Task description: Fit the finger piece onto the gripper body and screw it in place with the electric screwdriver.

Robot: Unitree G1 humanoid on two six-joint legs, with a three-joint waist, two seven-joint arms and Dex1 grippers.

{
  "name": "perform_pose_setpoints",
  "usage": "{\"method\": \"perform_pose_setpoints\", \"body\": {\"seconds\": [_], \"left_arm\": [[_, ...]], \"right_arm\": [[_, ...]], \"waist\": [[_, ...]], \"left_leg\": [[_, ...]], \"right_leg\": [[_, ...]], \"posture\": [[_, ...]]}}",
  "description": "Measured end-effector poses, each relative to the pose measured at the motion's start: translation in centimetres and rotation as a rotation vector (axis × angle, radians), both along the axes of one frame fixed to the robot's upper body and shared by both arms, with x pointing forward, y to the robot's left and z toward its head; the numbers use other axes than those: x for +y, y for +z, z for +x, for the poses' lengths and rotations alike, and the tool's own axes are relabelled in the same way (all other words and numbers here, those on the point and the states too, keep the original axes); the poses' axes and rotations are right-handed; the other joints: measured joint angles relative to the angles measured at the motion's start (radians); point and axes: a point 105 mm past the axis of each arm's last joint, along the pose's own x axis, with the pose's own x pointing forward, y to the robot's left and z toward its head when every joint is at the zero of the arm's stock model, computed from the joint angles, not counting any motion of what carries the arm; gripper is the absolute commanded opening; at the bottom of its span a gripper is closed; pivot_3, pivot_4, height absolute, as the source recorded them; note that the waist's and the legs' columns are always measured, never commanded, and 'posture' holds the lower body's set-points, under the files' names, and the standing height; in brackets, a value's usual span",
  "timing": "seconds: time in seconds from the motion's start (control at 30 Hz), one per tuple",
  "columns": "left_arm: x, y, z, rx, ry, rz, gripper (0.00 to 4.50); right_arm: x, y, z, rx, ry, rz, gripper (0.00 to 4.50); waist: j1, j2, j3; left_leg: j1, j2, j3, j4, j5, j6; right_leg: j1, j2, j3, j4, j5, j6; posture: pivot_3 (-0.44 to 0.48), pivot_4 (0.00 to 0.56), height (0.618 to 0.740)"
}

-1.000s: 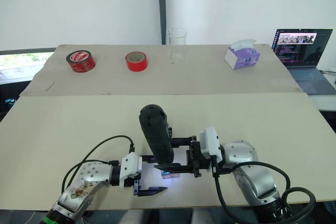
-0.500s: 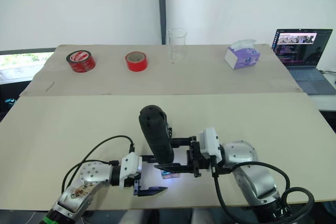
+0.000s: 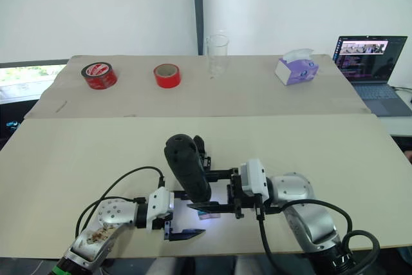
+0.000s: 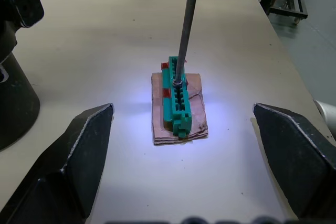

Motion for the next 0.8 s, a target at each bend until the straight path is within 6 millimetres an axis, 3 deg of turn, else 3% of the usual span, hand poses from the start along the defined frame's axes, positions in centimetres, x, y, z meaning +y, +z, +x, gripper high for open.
{"method": "perform_pose_setpoints", "body": {"seconds": [0.8], "left_arm": [[0.92,0.69,-0.33,0.041,0.005,-0.084,4.48]], "right_arm": [[0.21,0.68,0.35,0.037,-0.001,0.008,1.93]], "waist": [[-0.025,-0.001,0.0]], "left_leg": [[-0.003,0.001,0.0,0.0,0.0,0.0]], "right_leg": [[-0.003,0.0,0.0,0.0,0.001,0.001]], "posture": [[0.0,0.15,0.74]]}}
